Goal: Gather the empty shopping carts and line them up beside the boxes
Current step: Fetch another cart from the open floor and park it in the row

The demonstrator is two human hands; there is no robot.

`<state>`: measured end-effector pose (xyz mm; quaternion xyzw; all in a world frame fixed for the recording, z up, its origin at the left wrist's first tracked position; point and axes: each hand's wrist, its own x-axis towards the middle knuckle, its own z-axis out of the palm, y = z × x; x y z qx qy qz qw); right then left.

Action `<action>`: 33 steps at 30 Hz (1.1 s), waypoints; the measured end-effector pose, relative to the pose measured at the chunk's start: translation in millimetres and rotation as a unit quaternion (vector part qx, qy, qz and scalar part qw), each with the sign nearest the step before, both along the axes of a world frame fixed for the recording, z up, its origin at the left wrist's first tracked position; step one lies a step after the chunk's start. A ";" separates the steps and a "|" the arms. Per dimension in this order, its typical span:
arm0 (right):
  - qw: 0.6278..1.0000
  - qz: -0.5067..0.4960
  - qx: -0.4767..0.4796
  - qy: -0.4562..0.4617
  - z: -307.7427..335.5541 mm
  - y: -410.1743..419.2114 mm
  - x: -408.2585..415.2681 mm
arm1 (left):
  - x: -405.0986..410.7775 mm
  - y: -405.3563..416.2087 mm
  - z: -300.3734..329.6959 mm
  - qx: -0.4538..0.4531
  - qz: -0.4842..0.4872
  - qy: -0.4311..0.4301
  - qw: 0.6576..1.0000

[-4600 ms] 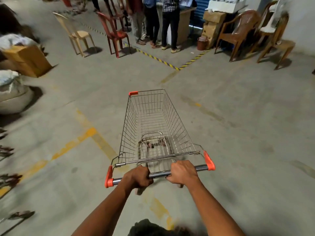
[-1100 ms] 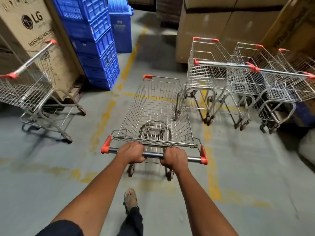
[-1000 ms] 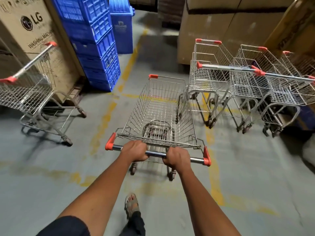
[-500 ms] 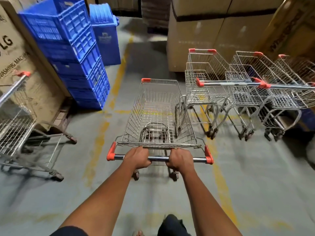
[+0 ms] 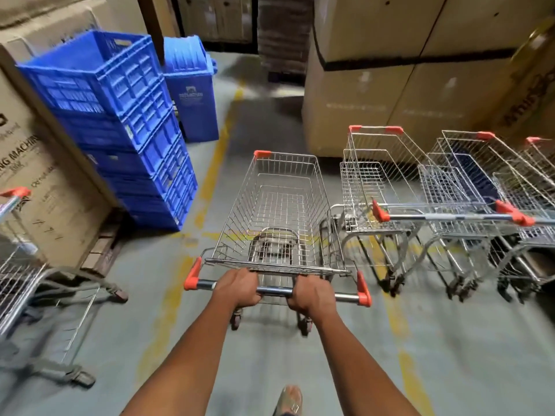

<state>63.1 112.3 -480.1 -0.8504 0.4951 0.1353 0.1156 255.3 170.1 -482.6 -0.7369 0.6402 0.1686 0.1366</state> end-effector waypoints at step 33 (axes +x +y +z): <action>0.997 0.018 -0.023 0.075 -14.0 -304.4 99.1 | 103.0 -287.0 -8.5 -0.041 -0.020 0.021 0.999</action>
